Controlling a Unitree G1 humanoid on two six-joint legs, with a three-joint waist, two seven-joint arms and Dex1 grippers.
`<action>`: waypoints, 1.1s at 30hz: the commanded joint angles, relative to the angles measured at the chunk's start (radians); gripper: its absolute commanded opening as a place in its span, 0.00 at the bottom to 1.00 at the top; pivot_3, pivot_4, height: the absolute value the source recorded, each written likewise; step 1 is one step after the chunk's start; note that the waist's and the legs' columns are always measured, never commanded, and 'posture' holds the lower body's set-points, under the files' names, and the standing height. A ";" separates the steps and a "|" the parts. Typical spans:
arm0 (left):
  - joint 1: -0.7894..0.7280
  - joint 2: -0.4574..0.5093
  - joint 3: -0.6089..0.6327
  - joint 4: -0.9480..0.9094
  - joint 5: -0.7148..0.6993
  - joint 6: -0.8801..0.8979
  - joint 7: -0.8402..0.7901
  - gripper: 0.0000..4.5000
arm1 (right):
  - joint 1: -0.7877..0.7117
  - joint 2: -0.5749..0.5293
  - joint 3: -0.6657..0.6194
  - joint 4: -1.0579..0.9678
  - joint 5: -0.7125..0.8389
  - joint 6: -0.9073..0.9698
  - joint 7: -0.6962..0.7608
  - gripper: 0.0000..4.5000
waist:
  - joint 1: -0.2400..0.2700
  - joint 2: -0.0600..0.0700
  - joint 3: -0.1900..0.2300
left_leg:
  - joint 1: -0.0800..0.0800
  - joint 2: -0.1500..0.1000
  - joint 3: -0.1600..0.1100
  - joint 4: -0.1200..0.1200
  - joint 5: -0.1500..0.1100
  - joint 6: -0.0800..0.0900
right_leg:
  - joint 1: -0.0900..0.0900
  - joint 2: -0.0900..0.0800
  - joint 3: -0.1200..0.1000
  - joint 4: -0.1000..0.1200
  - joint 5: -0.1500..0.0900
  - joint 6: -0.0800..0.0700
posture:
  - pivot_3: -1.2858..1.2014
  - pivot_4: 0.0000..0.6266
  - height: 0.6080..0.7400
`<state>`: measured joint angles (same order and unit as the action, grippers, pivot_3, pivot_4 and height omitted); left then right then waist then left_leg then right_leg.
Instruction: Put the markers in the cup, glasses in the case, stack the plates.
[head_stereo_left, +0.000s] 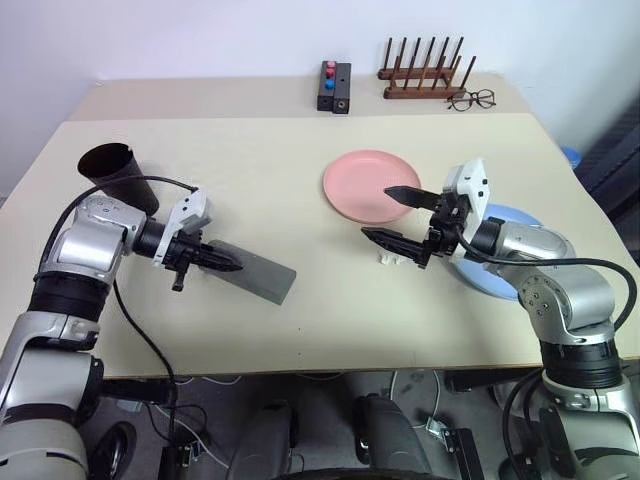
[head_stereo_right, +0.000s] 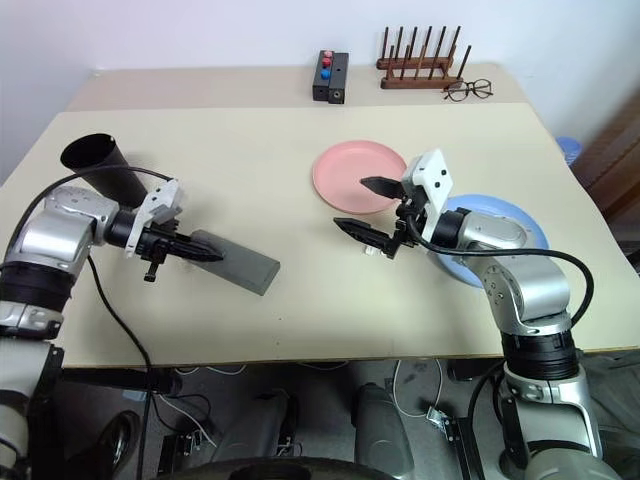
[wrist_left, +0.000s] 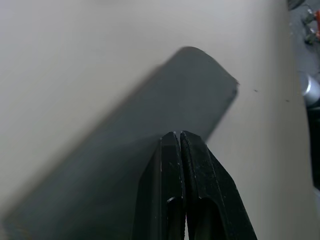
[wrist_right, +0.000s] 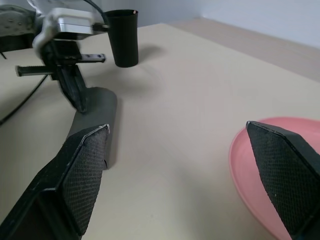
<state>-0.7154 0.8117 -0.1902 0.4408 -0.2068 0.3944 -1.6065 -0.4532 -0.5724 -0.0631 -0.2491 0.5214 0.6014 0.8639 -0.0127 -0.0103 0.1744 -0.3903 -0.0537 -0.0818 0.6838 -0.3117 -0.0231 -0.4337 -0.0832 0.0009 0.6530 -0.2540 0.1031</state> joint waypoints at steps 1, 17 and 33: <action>0.009 0.003 0.058 -0.035 -0.046 0.022 0.011 0.01 | -0.014 -0.018 -0.012 -0.014 0.005 -0.025 0.010 1.00 | 0.000 0.000 0.000 | 0.000 0.000 0.000 0.000 0.000 0.000 | 0.000 0.000 0.000 0.000 0.000 0.000 | 0.52 0.24 1.00; 0.209 0.017 0.044 -0.485 -0.247 0.281 0.062 0.01 | -0.028 -0.028 -0.008 0.015 0.003 -0.037 0.022 1.00 | -0.003 0.000 0.000 | 0.000 0.000 0.000 0.000 0.000 0.000 | 0.000 0.000 0.001 0.000 0.000 0.000 | 0.52 0.24 1.00; -0.017 -0.219 0.307 -0.259 -0.364 0.099 0.306 0.99 | 0.119 -0.257 -0.205 0.104 -0.010 0.042 -0.017 1.00 | 0.002 0.000 0.000 | 0.000 -0.001 0.001 0.000 0.002 -0.003 | 0.002 -0.003 0.000 -0.003 0.001 0.000 | 0.52 0.24 1.00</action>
<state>-0.7207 0.5863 0.0995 0.1959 -0.5434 0.4952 -1.2885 -0.3408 -0.8112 -0.2279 -0.1063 0.4940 0.6143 0.8571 -0.0107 -0.0098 0.1741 -0.3900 -0.0551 -0.0810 0.6840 -0.3101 -0.0255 -0.4316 -0.0858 0.0005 0.6499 -0.2533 0.1036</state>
